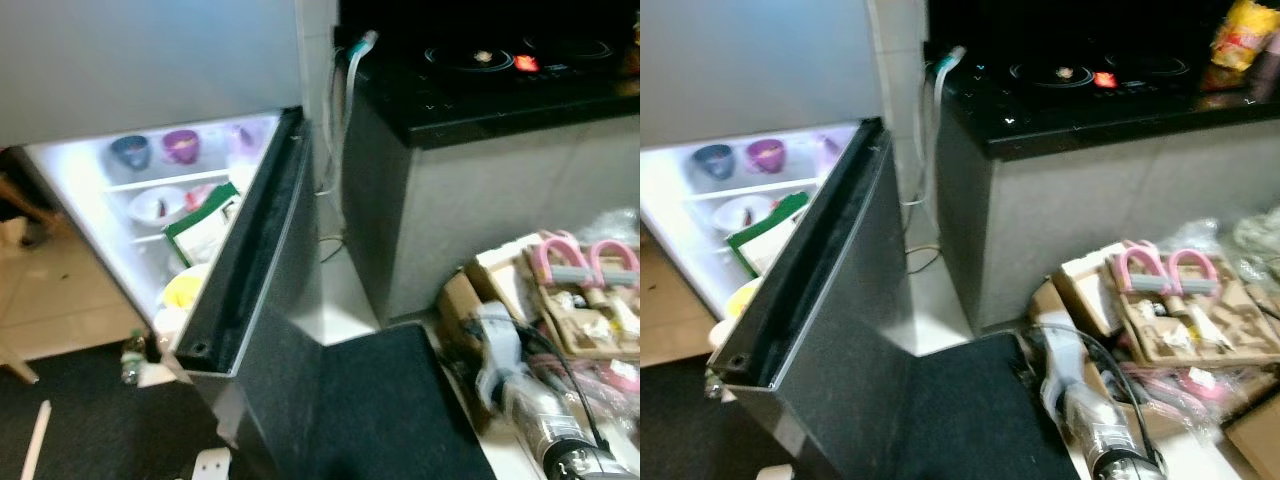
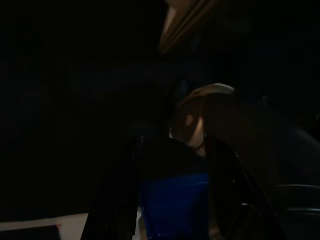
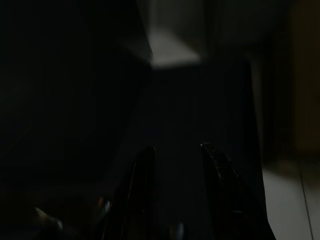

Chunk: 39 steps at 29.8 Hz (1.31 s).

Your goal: Restocking fridge

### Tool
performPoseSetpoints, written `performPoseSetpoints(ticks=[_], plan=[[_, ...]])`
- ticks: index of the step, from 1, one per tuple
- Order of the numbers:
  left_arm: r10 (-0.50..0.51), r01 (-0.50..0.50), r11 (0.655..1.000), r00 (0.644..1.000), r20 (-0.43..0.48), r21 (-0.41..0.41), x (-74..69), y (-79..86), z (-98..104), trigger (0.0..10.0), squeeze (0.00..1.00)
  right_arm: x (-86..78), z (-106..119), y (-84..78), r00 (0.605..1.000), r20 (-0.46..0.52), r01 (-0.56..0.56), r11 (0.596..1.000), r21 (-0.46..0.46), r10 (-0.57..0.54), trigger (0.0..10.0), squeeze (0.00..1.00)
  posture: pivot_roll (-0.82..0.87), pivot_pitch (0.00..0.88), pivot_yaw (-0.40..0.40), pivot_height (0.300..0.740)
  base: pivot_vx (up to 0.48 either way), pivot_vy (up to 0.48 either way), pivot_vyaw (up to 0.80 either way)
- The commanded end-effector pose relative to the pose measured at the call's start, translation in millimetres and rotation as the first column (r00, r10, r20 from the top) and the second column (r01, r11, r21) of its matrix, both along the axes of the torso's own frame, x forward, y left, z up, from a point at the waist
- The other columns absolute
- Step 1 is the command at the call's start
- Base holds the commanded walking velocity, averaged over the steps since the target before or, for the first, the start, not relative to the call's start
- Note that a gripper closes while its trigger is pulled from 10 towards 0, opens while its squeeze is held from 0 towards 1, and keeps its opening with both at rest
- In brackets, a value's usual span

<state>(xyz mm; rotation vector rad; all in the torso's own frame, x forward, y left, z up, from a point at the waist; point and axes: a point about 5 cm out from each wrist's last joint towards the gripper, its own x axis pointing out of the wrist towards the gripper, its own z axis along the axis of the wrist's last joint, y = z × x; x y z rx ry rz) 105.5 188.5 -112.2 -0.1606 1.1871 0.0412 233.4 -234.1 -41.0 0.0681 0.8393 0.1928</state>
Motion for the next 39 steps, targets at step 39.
performPoseSetpoints(ticks=[39], plan=[[-0.031, 0.030, 0.999, 0.998, -0.056, -0.017, -15.1, -18.0, -6, 10.0, 0.00, -72.5, -42, 2.9, 0.973, -0.224, 0.045, 0.998, -0.047, -0.055, 10.0, 0.00, -0.04, 0.000, 0.001, 0.740, 0.000, 0.000, 0.62]])
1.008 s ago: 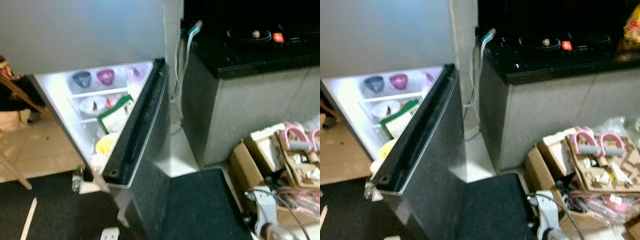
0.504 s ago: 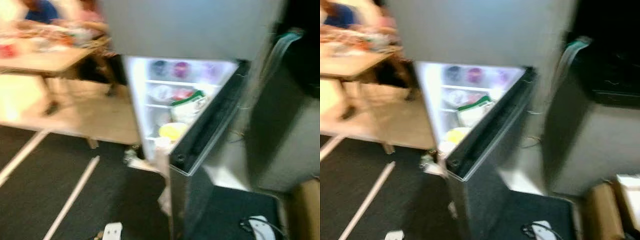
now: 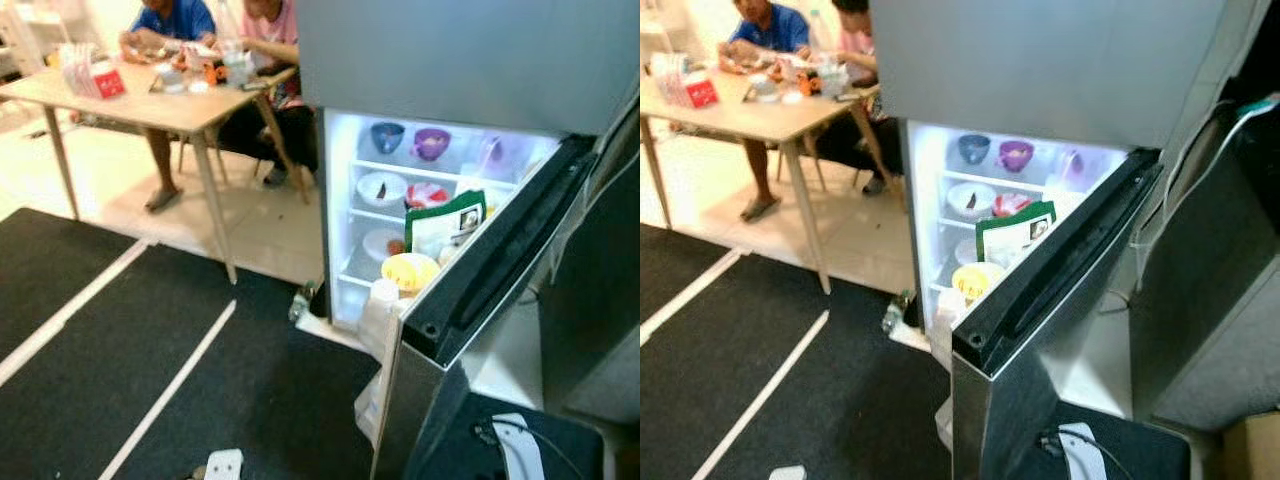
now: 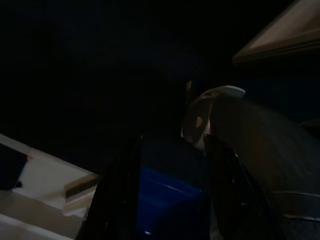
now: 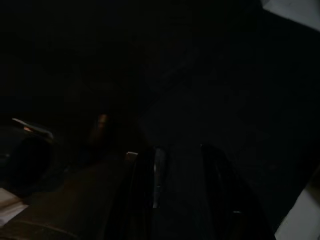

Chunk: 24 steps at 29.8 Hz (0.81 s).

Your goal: Restocking fridge

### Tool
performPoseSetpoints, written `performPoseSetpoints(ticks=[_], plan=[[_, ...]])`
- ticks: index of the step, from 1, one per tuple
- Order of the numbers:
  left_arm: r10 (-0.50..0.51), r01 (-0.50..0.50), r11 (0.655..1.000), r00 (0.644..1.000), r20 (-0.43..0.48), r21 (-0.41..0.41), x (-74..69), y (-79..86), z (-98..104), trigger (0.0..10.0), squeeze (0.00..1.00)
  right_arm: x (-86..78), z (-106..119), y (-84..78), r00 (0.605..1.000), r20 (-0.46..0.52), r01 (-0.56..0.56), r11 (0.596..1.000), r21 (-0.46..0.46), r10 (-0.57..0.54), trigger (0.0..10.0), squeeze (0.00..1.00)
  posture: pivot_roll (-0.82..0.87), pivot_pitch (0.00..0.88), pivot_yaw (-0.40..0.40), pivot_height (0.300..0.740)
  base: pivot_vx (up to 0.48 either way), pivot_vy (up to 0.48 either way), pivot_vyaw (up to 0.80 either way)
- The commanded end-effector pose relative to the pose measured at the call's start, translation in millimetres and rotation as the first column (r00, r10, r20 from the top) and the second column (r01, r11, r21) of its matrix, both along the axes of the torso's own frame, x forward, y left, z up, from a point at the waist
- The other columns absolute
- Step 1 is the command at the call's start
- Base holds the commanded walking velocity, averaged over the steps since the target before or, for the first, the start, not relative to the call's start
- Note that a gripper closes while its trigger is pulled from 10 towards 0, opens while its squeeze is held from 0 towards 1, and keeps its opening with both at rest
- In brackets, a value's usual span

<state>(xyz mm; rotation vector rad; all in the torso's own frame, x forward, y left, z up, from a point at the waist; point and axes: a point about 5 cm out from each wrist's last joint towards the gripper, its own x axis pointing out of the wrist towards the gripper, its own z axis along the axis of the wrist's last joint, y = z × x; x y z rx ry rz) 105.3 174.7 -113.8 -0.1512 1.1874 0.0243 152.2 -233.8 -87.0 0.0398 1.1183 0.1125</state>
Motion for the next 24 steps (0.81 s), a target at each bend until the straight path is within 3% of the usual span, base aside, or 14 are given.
performPoseSetpoints(ticks=[1, 7, 10, 11, 15, 16, 17, 18, 19, 20, 22, 23, 24], plan=[[-0.013, 0.012, 1.000, 0.998, -0.057, -0.014, -14.9, -4.2, -4, 10.0, 0.00, 8.8, 4, 2.5, 0.999, 0.049, 0.011, 0.999, 0.033, -0.012, 10.0, 0.00, -0.04, 0.000, 0.001, 0.740, 0.000, 0.000, 0.00], [-0.016, 0.015, 1.000, 0.998, -0.065, -0.012, -16.3, -3.0, -4, 10.0, 0.00, 52.8, 28, 17.0, 0.970, 0.241, -0.083, 0.965, 0.247, 0.022, 10.0, 0.00, -0.04, 0.000, 0.007, 0.740, 0.000, 0.000, 0.00], [-0.016, 0.016, 1.000, 0.998, -0.066, -0.011, -16.3, -2.7, -4, 10.0, 0.00, 63.5, 36, 19.6, 0.956, 0.285, -0.144, 0.951, 0.274, 0.063, 10.0, 0.00, -0.04, 0.000, 0.010, 0.740, 0.000, 0.000, 0.00], [-0.016, 0.015, 1.000, 0.998, -0.066, -0.011, -16.2, -2.5, -4, 10.0, 0.00, 76.3, 47, 22.2, 0.937, 0.334, -0.211, 0.931, 0.298, 0.106, 10.0, 0.00, -0.04, 0.000, 0.010, 0.740, 0.000, 0.000, 0.00], [-0.013, 0.013, 1.000, 0.998, -0.066, -0.008, -15.9, -1.7, -4, 10.0, 0.00, 117.7, 86, 37.4, 0.824, 0.488, -0.477, 0.818, 0.321, 0.289, 10.0, 0.00, -0.04, 0.000, 0.011, 0.740, 0.000, 0.000, 0.00], [-0.012, 0.012, 1.000, 0.998, -0.065, -0.009, -15.8, -1.7, -4, 10.0, 0.00, 127.2, 96, 44.2, 0.782, 0.522, -0.548, 0.774, 0.316, 0.340, 10.0, 0.00, -0.04, 0.000, 0.011, 0.740, 0.000, 0.000, 0.00], [-0.012, 0.012, 1.000, 0.998, -0.065, -0.009, -15.8, -1.7, -4, 10.0, 0.00, 127.2, 96, 44.2, 0.782, 0.522, -0.548, 0.774, 0.316, 0.340, 10.0, 0.00, -0.04, 0.000, 0.011, 0.740, 0.000, 0.000, 0.00], [-0.011, 0.011, 1.000, 0.998, -0.064, -0.009, -15.7, -1.5, -4, 10.0, 0.00, 136.4, 108, 52.1, 0.732, 0.555, -0.620, 0.724, 0.303, 0.395, 10.0, 0.00, -0.03, 0.000, 0.010, 0.740, 0.000, 0.000, 0.00], [-0.008, 0.007, 1.000, 0.998, -0.064, -0.008, -15.6, -1.3, -4, 10.0, 0.00, 151.5, 127, 67.3, 0.640, 0.613, -0.720, 0.639, 0.269, 0.463, 10.0, 0.00, -0.03, 0.000, 0.010, 0.740, 0.000, 0.000, 0.00], [-0.008, 0.007, 1.000, 0.998, -0.064, -0.008, -15.6, -1.3, -4, 10.0, 0.00, 151.5, 127, 67.3, 0.640, 0.613, -0.720, 0.639, 0.269, 0.463, 10.0, 0.00, -0.03, 0.000, 0.010, 0.740, 0.000, 0.000, 0.00], [-0.006, 0.006, 1.000, 0.998, -0.064, -0.009, -15.6, -1.5, -4, 10.0, 0.00, 169.7, 151, 85.9, 0.548, 0.692, -0.775, 0.596, 0.208, 0.471, 10.0, 0.00, -0.03, 0.000, 0.010, 0.740, 0.000, 0.000, 0.00], [-0.006, 0.006, 1.000, 0.998, -0.065, -0.009, -15.6, -1.4, -4, 10.0, 0.00, 183.4, 170, 101.8, 0.480, 0.751, -0.793, 0.590, 0.151, 0.453, 10.0, 0.00, -0.03, 0.000, 0.010, 0.740, 0.000, 0.000, 0.00], [-0.006, 0.006, 1.000, 0.998, -0.065, -0.009, -15.6, -1.4, -4, 10.0, 0.00, 183.4, 170, 101.8, 0.480, 0.751, -0.793, 0.590, 0.151, 0.453, 10.0, 0.00, -0.03, 0.000, 0.010, 0.740, 0.000, 0.000, 0.00]])
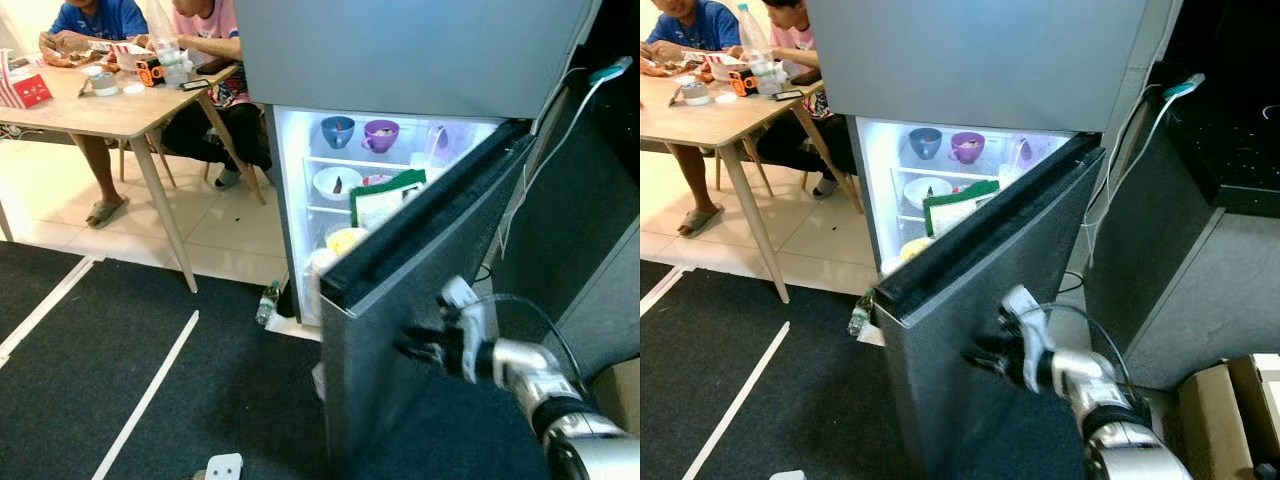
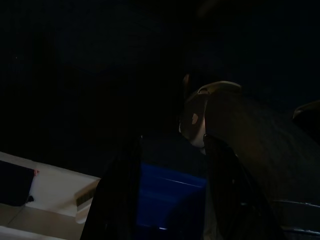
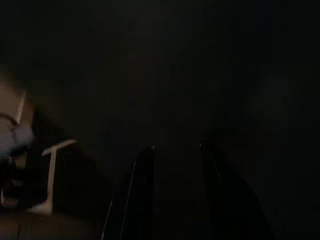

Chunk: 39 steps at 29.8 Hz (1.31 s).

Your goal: Restocking fridge

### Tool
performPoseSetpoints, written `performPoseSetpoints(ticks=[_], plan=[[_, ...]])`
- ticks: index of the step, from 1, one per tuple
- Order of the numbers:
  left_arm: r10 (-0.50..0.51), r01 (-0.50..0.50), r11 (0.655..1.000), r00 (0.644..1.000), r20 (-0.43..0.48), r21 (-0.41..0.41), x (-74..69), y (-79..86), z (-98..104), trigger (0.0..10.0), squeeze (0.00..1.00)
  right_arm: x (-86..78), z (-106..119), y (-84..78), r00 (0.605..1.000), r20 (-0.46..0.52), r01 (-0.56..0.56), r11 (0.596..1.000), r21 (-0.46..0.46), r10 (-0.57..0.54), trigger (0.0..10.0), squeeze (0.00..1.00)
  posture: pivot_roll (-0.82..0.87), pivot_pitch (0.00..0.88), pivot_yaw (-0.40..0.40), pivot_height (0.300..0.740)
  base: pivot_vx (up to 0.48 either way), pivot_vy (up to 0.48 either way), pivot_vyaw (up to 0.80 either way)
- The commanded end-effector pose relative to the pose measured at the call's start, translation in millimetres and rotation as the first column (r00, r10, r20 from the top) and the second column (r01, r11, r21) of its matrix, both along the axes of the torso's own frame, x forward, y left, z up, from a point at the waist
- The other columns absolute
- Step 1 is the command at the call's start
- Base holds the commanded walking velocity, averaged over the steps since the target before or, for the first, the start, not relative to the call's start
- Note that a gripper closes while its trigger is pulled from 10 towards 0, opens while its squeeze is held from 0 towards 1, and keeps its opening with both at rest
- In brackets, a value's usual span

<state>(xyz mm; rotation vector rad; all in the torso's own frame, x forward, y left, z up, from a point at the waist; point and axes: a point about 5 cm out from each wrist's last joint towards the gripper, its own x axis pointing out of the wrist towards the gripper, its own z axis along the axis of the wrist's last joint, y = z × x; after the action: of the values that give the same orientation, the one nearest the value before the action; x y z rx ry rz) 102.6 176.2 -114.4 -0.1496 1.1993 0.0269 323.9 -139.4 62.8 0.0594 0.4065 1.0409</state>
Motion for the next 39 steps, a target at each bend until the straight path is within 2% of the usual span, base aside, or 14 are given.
performPoseSetpoints(ticks=[1, 5, 9, 11, 13, 17, 20, 21, 23, 27, 29, 30, 34, 39], plan=[[-0.006, 0.006, 1.000, 0.999, -0.053, -0.012, -12.9, -3.0, -4, 10.0, 0.00, 22.8, 39, 21.5, 0.981, 0.194, -0.009, 0.999, 0.045, 0.000, 10.0, 0.00, -0.03, 0.000, 0.010, 0.740, 0.000, 0.000, 0.00], [-0.003, 0.002, 1.000, 0.999, -0.051, -0.013, -11.8, -3.5, -3, 10.0, 0.00, 53.7, 104, 60.4, 0.892, 0.405, 0.117, 0.968, 0.223, -0.201, 10.0, 0.00, -0.02, 0.000, 0.007, 0.740, 0.000, 0.000, 0.00], [0.003, -0.003, 1.000, 0.999, -0.048, -0.014, -10.9, -3.7, -3, 10.0, 0.00, 57.5, 115, 65.3, 0.863, 0.440, 0.149, 0.957, 0.248, -0.249, 10.0, 0.00, -0.02, 0.000, 0.002, 0.740, 0.000, 0.000, 0.00], [0.005, -0.005, 1.000, 0.999, -0.046, -0.015, -10.3, -4.1, -3, 10.0, 0.00, 55.4, 94, 54.0, 0.872, 0.402, 0.227, 0.958, 0.172, -0.279, 10.0, 0.00, -0.02, 0.000, 0.002, 0.740, 0.000, 0.000, 0.00], [0.005, -0.006, 1.000, 0.999, -0.044, -0.015, -9.3, -4.3, -3, 10.0, 0.00, 43.8, 50, 27.1, 0.896, 0.305, 0.334, 0.942, 0.014, -0.322, 10.0, 0.00, -0.02, 0.000, 0.002, 0.740, 0.000, 0.000, 0.00], [0.005, -0.006, 1.000, 0.999, -0.044, -0.014, -9.0, -4.1, -3, 10.0, 0.00, 37.7, 33, 15.3, 0.895, 0.269, 0.379, 0.925, -0.038, -0.356, 10.0, 0.00, -0.02, 0.000, 0.002, 0.740, 0.000, 0.000, 0.00], [0.004, -0.005, 1.000, 0.999, -0.043, -0.012, -8.7, -3.7, -3, 10.0, 0.00, 21.4, -1, -18.1, 0.849, 0.162, 0.523, 0.843, -0.127, -0.502, 10.0, 0.00, -0.02, 0.000, 0.002, 0.740, 0.000, 0.000, 0.00], [0.004, -0.005, 1.000, 0.999, -0.043, -0.012, -8.7, -3.7, -3, 10.0, 0.00, 21.4, -1, -18.1, 0.849, 0.162, 0.523, 0.843, -0.127, -0.502, 10.0, 0.00, -0.02, 0.000, 0.002, 0.740, 0.000, 0.000, 0.00], [0.003, -0.003, 1.000, 0.999, -0.043, -0.011, -8.3, -3.7, -3, 10.0, 0.00, -3.8, -35, -46.5, 0.793, 0.079, 0.602, 0.757, -0.254, -0.605, 10.0, 0.00, -0.02, 0.000, 0.002, 0.740, 0.000, 0.000, 0.31], [0.000, -0.001, 1.000, 0.999, -0.042, -0.010, -8.1, -3.7, -3, 10.0, 0.00, -29.6, -62, -65.7, 0.750, 0.024, 0.618, 0.688, -0.382, -0.661, 10.0, 0.00, -0.02, 0.000, 0.007, 0.740, 0.000, 0.000, 0.71], [-0.002, 0.001, 1.000, 0.999, -0.042, -0.009, -7.9, -3.6, -3, 10.0, 0.00, -58.5, -87, -80.1, 0.720, -0.021, 0.592, 0.629, -0.504, -0.694, 10.0, 0.00, -0.02, 0.000, 0.008, 0.740, 0.000, 0.000, 0.79], [-0.002, 0.001, 1.000, 0.999, -0.042, -0.009, -7.9, -3.6, -3, 10.0, 0.00, -58.5, -87, -80.1, 0.720, -0.021, 0.592, 0.629, -0.504, -0.694, 10.0, 0.00, -0.02, 0.000, 0.008, 0.740, 0.000, 0.000, 0.79], [-0.011, 0.010, 1.000, 0.999, -0.042, -0.007, -7.9, -2.9, -2, 10.0, 0.00, -112.7, -123, -94.0, 0.669, -0.113, 0.508, 0.563, -0.652, -0.735, 10.0, 0.00, -0.02, 0.000, 0.010, 0.740, 0.000, 0.000, 0.78], [-0.017, 0.017, 1.000, 0.999, -0.042, -0.002, -8.2, -1.7, -2, 10.0, 0.00, -142.2, -138, -95.5, 0.647, -0.158, 0.451, 0.541, -0.709, -0.746, 10.0, 0.00, -0.03, 0.000, 0.010, 0.740, 0.000, 0.000, 0.79]])
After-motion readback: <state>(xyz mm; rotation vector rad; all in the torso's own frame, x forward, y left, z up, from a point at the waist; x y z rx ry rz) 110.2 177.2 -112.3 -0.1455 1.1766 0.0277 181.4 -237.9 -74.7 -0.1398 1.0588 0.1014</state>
